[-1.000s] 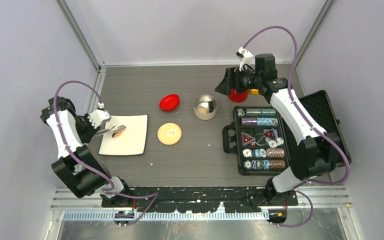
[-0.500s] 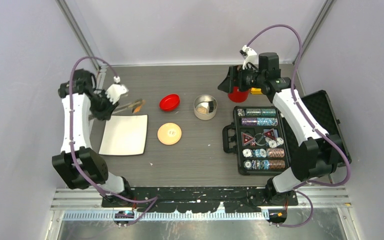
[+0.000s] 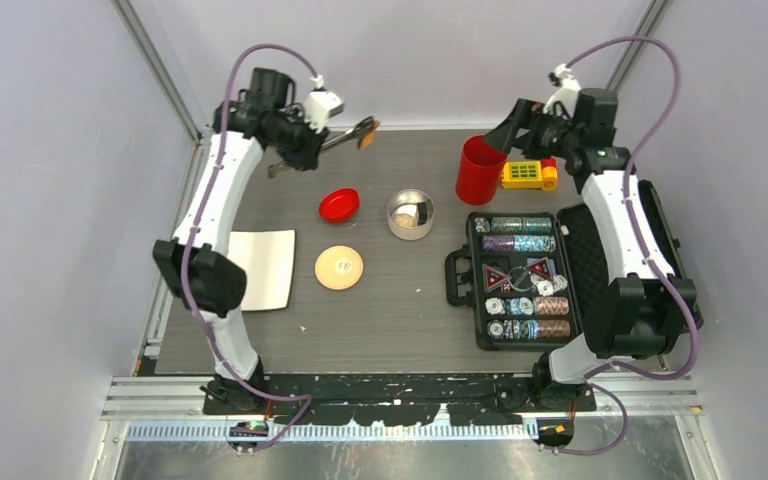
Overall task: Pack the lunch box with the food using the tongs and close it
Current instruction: Place the fake food in the packing box, then place the clamp on the plate.
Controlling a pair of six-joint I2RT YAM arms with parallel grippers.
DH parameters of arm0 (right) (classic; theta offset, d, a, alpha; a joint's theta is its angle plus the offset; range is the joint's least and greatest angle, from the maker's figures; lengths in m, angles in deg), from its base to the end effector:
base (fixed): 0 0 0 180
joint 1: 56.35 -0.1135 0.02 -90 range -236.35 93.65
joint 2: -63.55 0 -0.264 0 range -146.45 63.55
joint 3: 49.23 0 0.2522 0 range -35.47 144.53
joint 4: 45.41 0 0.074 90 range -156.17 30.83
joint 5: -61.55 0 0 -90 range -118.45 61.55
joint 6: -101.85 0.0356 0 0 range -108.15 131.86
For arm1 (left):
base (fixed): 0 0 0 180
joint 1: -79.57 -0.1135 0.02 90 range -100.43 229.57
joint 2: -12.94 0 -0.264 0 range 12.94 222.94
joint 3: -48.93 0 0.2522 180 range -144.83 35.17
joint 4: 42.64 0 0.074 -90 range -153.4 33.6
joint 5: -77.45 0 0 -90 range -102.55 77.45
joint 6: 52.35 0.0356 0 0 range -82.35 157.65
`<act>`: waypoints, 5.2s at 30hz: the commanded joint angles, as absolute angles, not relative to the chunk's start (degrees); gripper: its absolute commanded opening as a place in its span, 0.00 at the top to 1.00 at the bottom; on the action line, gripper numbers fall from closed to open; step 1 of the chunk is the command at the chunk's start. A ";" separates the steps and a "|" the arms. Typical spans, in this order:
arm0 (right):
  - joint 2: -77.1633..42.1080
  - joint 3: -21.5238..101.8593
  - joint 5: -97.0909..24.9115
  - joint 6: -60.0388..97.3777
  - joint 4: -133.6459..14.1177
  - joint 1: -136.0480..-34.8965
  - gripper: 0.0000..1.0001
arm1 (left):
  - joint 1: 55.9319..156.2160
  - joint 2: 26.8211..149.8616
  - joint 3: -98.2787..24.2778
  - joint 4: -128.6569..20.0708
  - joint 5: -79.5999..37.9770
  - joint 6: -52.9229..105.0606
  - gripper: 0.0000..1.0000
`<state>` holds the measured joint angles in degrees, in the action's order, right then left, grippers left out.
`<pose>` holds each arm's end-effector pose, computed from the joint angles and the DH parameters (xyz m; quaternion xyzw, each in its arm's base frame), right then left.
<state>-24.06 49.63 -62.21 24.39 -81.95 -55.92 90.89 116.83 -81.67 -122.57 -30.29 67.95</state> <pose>0.3502 0.0172 0.3822 -0.0631 0.8207 0.2979 0.4834 0.3639 -0.0839 0.3967 0.3786 0.8591 -0.0929 0.3316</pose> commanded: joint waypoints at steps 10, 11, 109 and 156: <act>-20.66 51.87 -59.80 31.78 -76.35 -44.45 0.06 | 107.47 134.16 -105.54 -111.06 -33.80 53.07 1.00; -20.60 51.59 -59.24 32.19 -76.18 -43.93 0.06 | 108.33 135.06 -106.43 -109.86 -33.75 52.36 1.00; -24.44 52.27 -64.84 19.20 -83.25 -64.76 0.04 | 58.36 69.38 -19.10 -112.08 -32.39 64.00 0.65; -24.85 51.59 -63.02 14.22 -87.21 -69.08 0.05 | 58.39 86.75 -11.01 -105.13 -23.62 68.81 0.18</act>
<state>-25.33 51.21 -63.61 16.19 -88.07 -67.57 58.67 89.05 -8.73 -102.96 -22.94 68.17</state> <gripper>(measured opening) 0.950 0.795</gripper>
